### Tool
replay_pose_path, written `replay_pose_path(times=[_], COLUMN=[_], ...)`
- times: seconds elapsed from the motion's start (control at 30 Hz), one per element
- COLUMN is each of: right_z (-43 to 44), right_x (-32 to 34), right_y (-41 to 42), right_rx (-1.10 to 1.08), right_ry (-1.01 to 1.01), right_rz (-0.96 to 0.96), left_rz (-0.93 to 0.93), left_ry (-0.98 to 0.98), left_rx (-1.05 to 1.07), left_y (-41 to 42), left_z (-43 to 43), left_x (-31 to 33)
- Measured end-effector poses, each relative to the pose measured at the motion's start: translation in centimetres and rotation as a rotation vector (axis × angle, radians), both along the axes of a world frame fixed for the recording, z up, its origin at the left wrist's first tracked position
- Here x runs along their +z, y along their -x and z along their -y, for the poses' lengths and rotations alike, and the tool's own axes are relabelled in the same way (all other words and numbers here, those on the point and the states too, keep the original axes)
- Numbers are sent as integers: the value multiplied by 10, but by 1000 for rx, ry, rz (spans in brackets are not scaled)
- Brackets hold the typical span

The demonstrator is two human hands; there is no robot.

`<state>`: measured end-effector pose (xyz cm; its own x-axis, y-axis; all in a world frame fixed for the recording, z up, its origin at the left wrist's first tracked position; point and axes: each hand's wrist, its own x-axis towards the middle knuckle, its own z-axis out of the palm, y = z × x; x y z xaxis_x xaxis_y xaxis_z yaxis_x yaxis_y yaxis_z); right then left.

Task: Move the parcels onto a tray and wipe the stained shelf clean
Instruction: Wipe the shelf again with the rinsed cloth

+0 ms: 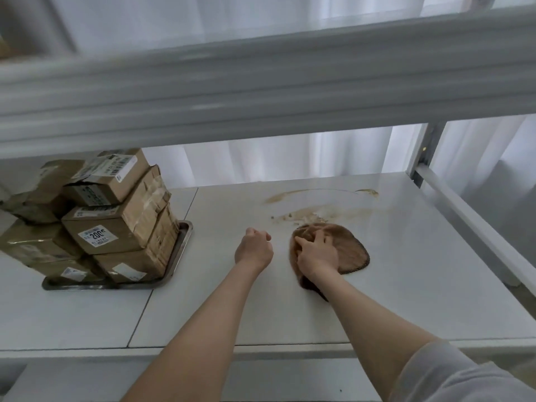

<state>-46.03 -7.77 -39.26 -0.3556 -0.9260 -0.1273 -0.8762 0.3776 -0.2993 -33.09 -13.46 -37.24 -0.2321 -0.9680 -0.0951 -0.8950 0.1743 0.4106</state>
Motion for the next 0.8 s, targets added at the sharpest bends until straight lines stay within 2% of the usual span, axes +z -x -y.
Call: replay_pose_path(times=[0.17, 0.33, 0.4, 0.53, 0.8], right_z=[45, 81, 92, 108, 81], right_x=[-2, 1, 1, -4, -4], right_y=[-74, -130, -134, -97, 68], right_rx=[339, 617, 663, 541, 30], right_ry=[-55, -118, -106, -89, -204], right_rz=[133, 148, 149, 89, 42], left_rz=[38, 53, 56, 51, 25], left_ry=[46, 81, 87, 103, 24], left_rx=[127, 164, 151, 94, -108], left_y=[-41, -72, -77, -66, 8], left_z=[28, 55, 66, 83, 80], left_x=[7, 9, 11, 15, 11])
